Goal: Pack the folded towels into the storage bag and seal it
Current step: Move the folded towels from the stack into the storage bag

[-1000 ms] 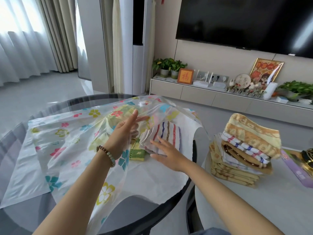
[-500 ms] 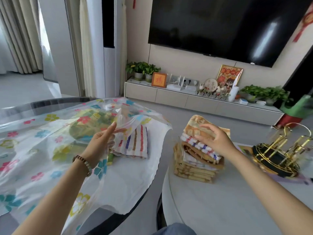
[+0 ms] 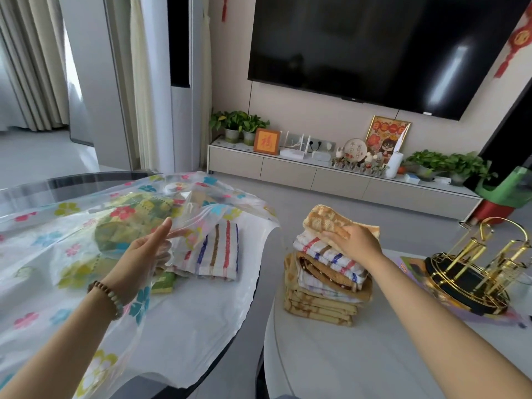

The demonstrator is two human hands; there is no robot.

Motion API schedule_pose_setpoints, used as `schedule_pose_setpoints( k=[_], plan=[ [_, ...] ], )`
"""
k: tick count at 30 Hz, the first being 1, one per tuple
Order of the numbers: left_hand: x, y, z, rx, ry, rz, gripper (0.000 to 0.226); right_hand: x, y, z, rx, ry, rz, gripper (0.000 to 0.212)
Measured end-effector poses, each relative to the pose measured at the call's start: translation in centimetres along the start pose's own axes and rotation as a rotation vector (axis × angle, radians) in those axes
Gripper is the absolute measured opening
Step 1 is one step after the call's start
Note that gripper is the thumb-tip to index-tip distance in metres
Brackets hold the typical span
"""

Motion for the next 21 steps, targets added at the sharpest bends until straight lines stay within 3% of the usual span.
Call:
schedule_pose_setpoints(
  k=[4, 8, 12, 16, 21],
  plan=[
    [0.2, 0.0, -0.3, -0.004, -0.014, 0.023, 0.048, -0.1, -1.0, -4.1, 0.093, -0.244, 0.079, 0.052],
    [0.8, -0.1, -0.7, -0.01, -0.003, 0.045, 0.053, -2.6, 0.0, -8.4, 0.057, -0.623, 0.119, 0.051],
    [1.8, 0.7, -1.1, -0.022, -0.007, 0.076, 0.067, -8.2, 3.5, -8.1, -0.193, -1.071, 0.074, 0.063],
    [3.0, 1.3, -2.2, 0.011, 0.003, 0.098, 0.043, -12.9, 7.8, -3.0, -0.518, -1.234, 0.082, 0.052],
    [4.5, 1.7, -3.6, -0.019, -0.045, 0.128, 0.041, -17.3, 12.8, 5.4, -0.851, -1.249, 0.195, 0.044]
  ],
)
Point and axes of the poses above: each hand's wrist, its own y-axis away from the middle knuckle, its own z-axis out of the palm, x = y × z, the point moved 6 cm from there along -y, towards the middle knuckle, and after that the axes turned 7 degrees about y, right-handed, at the moved point
